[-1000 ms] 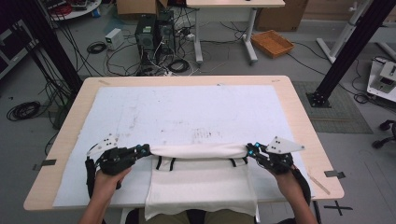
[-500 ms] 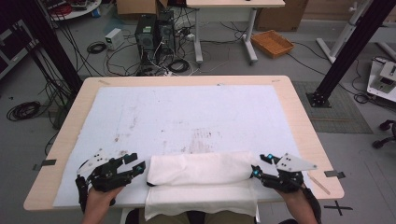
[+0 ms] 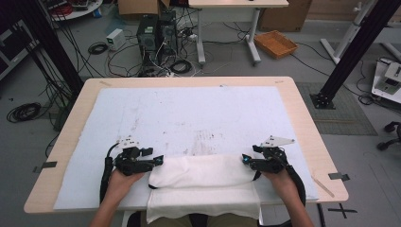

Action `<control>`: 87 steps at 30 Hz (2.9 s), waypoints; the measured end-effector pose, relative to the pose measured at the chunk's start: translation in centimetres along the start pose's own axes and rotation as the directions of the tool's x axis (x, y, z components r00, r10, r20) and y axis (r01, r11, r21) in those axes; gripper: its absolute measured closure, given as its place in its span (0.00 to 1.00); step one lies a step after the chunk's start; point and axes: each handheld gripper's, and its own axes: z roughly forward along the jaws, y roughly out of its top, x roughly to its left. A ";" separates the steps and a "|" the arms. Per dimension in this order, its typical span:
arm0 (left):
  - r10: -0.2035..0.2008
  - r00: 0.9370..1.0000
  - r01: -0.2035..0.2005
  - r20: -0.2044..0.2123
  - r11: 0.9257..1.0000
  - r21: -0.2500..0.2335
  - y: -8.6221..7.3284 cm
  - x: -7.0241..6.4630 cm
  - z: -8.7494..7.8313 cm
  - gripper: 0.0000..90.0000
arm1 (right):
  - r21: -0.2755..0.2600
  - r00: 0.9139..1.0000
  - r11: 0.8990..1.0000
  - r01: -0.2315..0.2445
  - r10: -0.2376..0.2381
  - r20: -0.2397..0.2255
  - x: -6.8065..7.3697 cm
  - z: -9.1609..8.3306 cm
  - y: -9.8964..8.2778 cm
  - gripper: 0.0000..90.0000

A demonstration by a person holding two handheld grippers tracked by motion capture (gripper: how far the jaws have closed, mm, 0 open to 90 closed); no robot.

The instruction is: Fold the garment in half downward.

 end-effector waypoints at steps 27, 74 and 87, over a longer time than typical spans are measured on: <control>-0.033 0.999 0.029 -0.033 0.992 -0.126 3.8 2.6 1.1 0.96 | -0.115 0.988 0.988 0.107 -0.092 0.126 -2.5 1.5 3.2 0.89; -0.033 0.999 0.033 0.001 0.994 -0.103 1.6 0.7 0.2 0.97 | -0.121 0.995 0.993 -0.012 0.024 0.098 -2.7 0.1 2.4 0.93; 0.005 0.992 0.008 0.124 0.994 -0.106 -1.5 -2.5 -4.6 0.97 | -0.163 0.994 0.981 0.102 -0.095 0.051 1.5 -7.0 -1.6 0.93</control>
